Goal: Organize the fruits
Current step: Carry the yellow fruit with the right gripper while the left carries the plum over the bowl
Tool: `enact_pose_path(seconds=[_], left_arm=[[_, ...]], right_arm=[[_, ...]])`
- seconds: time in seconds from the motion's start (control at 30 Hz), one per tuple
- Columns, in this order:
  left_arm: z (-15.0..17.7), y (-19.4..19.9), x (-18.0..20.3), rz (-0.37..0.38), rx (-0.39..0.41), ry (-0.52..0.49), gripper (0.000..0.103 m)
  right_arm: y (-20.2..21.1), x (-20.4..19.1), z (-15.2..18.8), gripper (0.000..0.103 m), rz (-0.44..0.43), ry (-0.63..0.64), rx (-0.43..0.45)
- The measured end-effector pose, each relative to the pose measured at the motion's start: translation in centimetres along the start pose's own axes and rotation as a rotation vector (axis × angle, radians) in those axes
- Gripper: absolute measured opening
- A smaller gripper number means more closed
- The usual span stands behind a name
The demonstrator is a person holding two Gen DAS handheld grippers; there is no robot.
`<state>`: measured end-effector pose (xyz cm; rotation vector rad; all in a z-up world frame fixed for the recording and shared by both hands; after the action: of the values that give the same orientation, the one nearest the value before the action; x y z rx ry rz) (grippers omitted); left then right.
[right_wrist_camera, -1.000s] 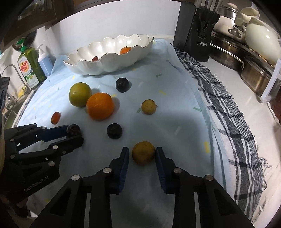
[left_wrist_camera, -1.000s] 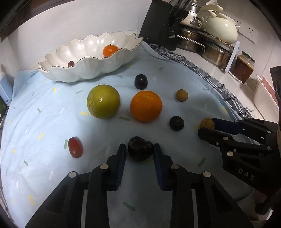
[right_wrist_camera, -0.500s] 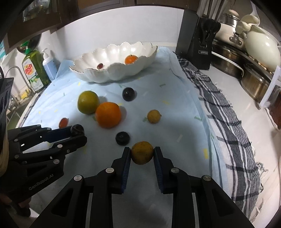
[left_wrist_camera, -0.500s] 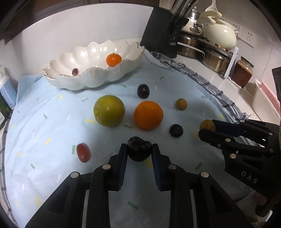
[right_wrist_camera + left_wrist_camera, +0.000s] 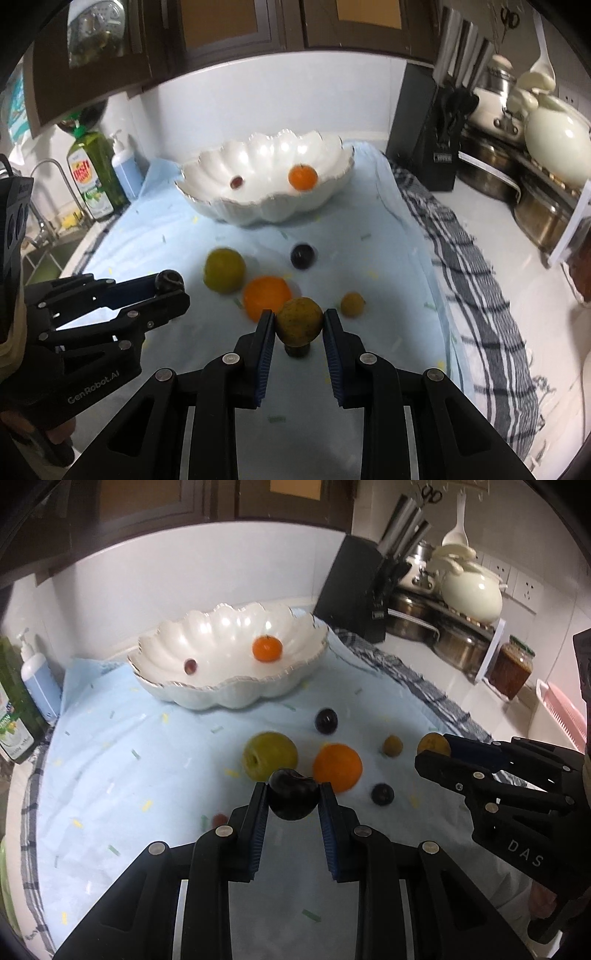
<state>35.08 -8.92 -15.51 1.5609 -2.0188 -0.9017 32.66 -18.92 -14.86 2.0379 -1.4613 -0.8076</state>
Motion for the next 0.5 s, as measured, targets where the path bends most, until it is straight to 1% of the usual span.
enact_pose_path(seconds=[0.23, 0.5], left_arm=[[-2.3, 1.8, -1.8, -0.022, 0.082, 0.022, 0.028], [-4.9, 2.8, -3.6, -0.048, 0.155, 0.033, 0.028]], right_arm=[[0.6, -1.5, -2.8, 0.028, -0.016, 0.025, 0.070], [0.7, -2.7, -6.2, 0.028, -0.024, 0.053, 0.144]])
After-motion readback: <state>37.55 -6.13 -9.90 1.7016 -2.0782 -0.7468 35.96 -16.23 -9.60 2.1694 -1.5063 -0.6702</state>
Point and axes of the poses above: each gripper's, at about its wrist camera, not at the fingertips, and y roughly against the way its jaws point, x to its right, z to its underside, the point moved 10 cm from there along -y, roughly the way its jaws point, and after that the axes turned 8 degrees about -z, right-handed, at the moved point
